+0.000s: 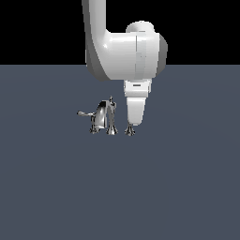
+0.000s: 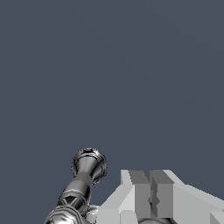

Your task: Turn on the faucet by rotating a designated handle.

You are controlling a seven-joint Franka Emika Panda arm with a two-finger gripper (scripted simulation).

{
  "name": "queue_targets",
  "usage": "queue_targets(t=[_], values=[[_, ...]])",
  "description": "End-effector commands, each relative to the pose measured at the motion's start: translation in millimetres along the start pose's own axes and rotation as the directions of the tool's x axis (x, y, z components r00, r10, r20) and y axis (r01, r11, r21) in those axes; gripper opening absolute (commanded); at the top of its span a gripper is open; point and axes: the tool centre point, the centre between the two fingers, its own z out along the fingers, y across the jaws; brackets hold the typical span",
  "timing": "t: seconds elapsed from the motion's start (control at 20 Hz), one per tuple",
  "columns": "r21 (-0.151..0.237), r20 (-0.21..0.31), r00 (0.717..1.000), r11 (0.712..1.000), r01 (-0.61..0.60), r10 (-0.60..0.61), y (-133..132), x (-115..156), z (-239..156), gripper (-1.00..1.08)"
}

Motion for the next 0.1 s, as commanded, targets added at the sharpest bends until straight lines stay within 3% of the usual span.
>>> queue_targets(t=[0.0,0.05], values=[[0.008,0.021,0.996,0.996,0.085,-0.085,-1.2,-65.7,-1.4,-1.00],[0.008,0.021,0.996,0.996,0.085,-0.085,-1.2,-65.7,-1.4,-1.00]])
